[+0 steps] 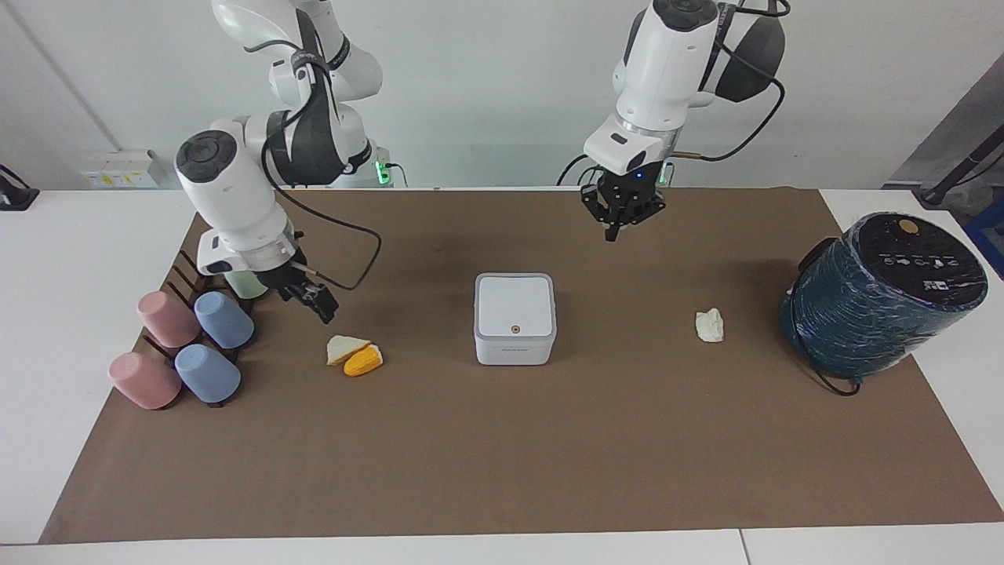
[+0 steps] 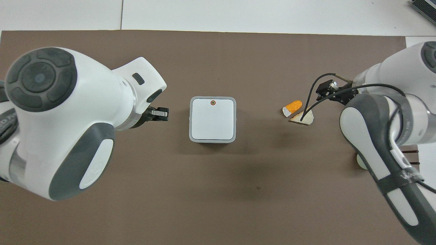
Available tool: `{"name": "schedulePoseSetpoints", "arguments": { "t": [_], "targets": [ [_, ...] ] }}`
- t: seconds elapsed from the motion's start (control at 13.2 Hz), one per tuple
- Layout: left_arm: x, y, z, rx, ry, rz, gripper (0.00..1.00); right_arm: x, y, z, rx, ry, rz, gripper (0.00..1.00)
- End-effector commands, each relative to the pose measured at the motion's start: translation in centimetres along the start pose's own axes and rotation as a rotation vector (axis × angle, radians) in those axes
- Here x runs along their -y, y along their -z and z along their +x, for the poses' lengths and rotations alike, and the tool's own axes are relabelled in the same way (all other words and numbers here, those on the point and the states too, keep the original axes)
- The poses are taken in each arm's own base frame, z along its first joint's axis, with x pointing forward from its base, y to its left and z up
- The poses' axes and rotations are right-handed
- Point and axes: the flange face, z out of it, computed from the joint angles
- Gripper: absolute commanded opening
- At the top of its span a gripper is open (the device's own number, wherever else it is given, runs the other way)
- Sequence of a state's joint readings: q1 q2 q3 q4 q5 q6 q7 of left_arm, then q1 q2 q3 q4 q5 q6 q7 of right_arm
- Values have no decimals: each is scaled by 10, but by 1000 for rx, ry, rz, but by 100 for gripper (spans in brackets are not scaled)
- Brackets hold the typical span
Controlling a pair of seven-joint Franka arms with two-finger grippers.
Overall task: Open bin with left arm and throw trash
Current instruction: 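Reach the left gripper to the bin lid while the right gripper reaches the trash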
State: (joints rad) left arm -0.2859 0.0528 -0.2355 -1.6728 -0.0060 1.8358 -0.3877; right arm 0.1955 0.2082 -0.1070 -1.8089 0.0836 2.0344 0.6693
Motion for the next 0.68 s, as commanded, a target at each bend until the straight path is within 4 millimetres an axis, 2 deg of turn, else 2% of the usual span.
{"name": "schedulePoseSetpoints", "arguments": {
  "t": [0.0,0.15,0.53,0.61],
  "targets": [
    [-30,-36,8,-18,73,-44,0,22,-31,-1,11,-81,38,100],
    [-54,-61,14,-44,96,-82,0,32,-56,-4,16,-153,48,100],
    [-61,-91,30,-114,166,-185,0,20,-106,-10,36,-235,54,100],
    [-62,-102,34,-116,176,-191,0,20,-110,-9,31,-253,57,100]
  ]
}}
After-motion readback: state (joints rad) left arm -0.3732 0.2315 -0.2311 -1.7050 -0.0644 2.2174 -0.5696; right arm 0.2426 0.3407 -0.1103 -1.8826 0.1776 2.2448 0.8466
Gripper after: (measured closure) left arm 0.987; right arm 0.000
